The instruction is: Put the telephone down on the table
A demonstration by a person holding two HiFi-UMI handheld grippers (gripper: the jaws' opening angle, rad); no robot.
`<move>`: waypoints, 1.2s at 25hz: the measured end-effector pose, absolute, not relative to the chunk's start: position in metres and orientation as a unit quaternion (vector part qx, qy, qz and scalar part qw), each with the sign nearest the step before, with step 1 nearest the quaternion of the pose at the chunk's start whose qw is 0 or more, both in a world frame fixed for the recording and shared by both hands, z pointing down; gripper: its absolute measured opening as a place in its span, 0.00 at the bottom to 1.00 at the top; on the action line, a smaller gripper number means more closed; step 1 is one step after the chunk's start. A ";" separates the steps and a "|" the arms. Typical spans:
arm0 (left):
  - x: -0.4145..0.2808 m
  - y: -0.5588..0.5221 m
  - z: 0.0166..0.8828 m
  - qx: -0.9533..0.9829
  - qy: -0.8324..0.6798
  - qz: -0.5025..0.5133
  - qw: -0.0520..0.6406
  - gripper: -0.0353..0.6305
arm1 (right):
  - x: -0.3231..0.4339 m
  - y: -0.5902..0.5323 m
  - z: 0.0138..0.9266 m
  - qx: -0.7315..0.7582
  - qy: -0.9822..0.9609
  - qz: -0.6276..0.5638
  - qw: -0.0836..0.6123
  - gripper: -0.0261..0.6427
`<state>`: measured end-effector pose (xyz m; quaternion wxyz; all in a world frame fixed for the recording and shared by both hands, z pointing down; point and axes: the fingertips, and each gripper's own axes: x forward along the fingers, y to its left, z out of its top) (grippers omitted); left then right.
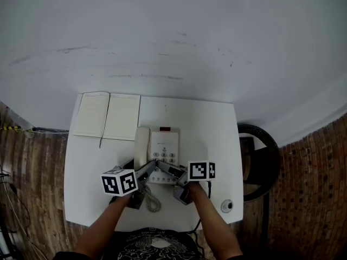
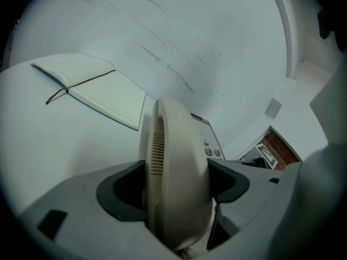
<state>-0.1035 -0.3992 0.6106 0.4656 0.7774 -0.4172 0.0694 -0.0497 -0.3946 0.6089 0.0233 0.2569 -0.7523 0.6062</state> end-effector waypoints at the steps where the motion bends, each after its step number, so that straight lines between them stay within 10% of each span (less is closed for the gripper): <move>1: -0.103 -0.399 0.611 0.777 -0.419 0.070 0.464 0.56 | -0.049 -0.395 0.609 0.264 -0.754 0.601 0.029 0.34; 30: -0.102 -0.395 0.615 0.755 -0.465 0.075 0.457 0.56 | -0.027 -0.397 0.621 0.358 -0.733 0.546 0.190 0.53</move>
